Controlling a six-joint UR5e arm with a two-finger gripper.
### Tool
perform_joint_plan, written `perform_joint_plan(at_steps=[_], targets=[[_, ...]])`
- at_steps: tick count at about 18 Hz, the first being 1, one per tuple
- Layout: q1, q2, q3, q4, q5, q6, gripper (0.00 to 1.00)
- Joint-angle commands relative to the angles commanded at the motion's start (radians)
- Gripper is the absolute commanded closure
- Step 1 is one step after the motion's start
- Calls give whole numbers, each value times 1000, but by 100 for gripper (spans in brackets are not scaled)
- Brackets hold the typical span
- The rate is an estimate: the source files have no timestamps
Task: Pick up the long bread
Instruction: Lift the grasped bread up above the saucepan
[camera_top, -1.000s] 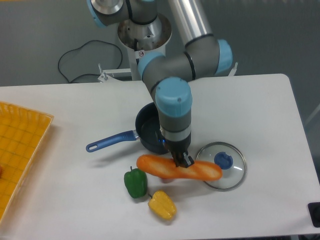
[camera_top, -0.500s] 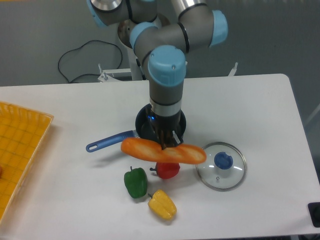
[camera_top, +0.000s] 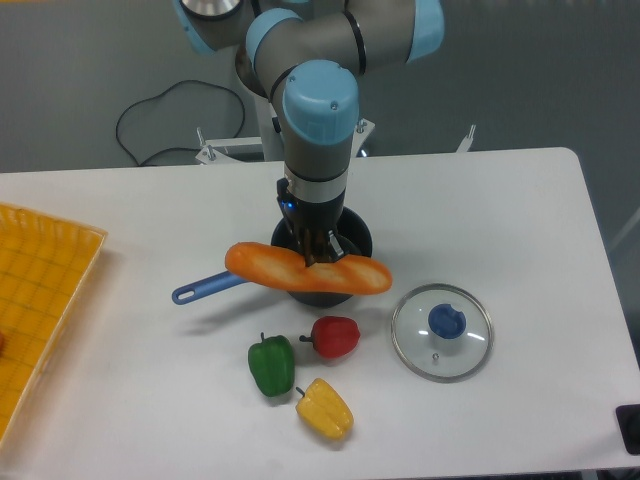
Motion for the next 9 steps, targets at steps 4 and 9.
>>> perform_joint_plan(at_steps=[4, 9], targets=[[5, -2, 23, -40, 0, 0, 89], [12, -5, 34, -40, 8, -2, 88]])
